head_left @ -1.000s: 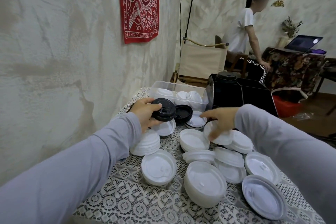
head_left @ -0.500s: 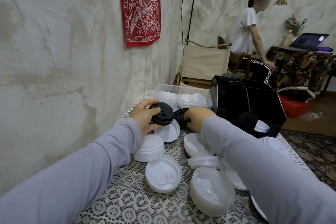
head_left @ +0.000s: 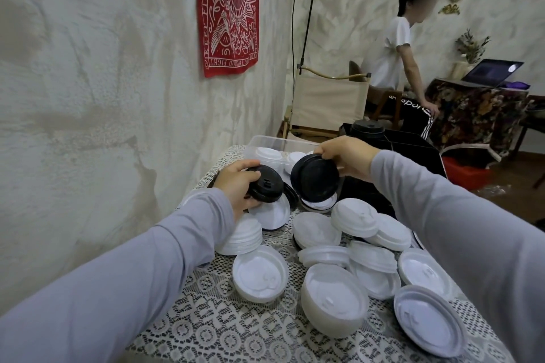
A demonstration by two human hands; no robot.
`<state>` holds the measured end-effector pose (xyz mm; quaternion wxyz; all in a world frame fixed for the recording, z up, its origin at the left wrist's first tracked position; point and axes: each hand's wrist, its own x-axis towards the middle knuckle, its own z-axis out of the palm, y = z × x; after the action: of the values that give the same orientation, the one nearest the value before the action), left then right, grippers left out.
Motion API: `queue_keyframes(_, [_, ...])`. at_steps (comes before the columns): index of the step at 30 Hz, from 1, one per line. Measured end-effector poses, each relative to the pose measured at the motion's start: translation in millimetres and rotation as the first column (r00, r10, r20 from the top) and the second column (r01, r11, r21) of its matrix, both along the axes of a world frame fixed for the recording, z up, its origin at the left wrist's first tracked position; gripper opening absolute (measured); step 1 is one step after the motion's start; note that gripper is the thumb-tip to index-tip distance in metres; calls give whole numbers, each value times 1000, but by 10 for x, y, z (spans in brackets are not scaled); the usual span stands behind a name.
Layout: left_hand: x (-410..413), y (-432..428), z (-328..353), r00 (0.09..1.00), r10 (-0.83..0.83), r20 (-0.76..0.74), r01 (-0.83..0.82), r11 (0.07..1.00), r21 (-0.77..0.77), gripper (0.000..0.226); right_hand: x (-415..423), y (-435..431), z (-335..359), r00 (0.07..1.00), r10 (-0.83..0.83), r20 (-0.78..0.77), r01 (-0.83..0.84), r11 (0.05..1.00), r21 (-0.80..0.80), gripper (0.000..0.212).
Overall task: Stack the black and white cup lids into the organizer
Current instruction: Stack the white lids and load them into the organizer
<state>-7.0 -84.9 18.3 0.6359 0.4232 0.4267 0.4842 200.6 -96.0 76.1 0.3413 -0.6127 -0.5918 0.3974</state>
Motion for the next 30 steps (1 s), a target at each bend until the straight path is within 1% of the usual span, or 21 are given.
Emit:
queue_keyframes(2, [45,-69,36,997,-68,-27,68,998,15,30,-68,-74,36,990,53,-131,-62,995,-71,26])
queue_keyframes(3, [68,-113,58,992,-115,-42,116,993,20,31,-114,-111,48,984,77,-161,-94,990,-103,27])
queue_keyframes(5, [111,-195,93,977,-206,-52,207,978,11,33,-207,-141,51,981,112,-160,-137,979,-149,28])
queue_keyframes(7, [139,-246,108,963,-266,-44,266,964,0,34,-293,-118,34,986,123,-116,-141,978,-156,24])
queue_keyframes(8, [148,-266,108,957,-288,-38,288,958,-3,35,-330,-104,29,990,124,-70,-132,982,-135,20])
queue_keyframes(11, [158,-297,93,949,-315,-9,315,949,-11,38,-372,-56,20,973,137,187,-143,990,16,16])
queue_keyframes(12, [158,-301,89,948,-318,-1,318,948,-13,38,-381,-47,16,969,125,215,-140,988,56,18])
queue_keyframes(14, [164,-309,88,946,-324,15,325,946,-16,37,-401,-49,0,979,87,183,-106,989,99,22])
queue_keyframes(15, [168,-313,88,945,-325,30,326,945,-21,35,-418,-56,-12,981,70,182,-91,990,111,21])
queue_keyframes(18, [181,-332,82,945,-322,50,324,945,-36,20,-475,-64,-50,967,21,253,-57,989,137,16])
queue_keyframes(20, [188,-342,67,943,-329,54,332,942,-45,19,-495,-53,-85,960,-13,278,-34,986,165,16])
queue_keyframes(23, [200,-344,53,938,-340,71,341,940,-10,14,-515,-36,-136,972,-8,234,-40,979,202,18])
queue_keyframes(27, [214,-339,60,947,-311,84,311,950,18,22,-525,-56,-198,979,19,201,-72,963,260,12])
queue_keyframes(30, [199,-328,55,957,-272,97,271,962,23,27,-487,-40,-236,996,6,91,-31,962,272,7])
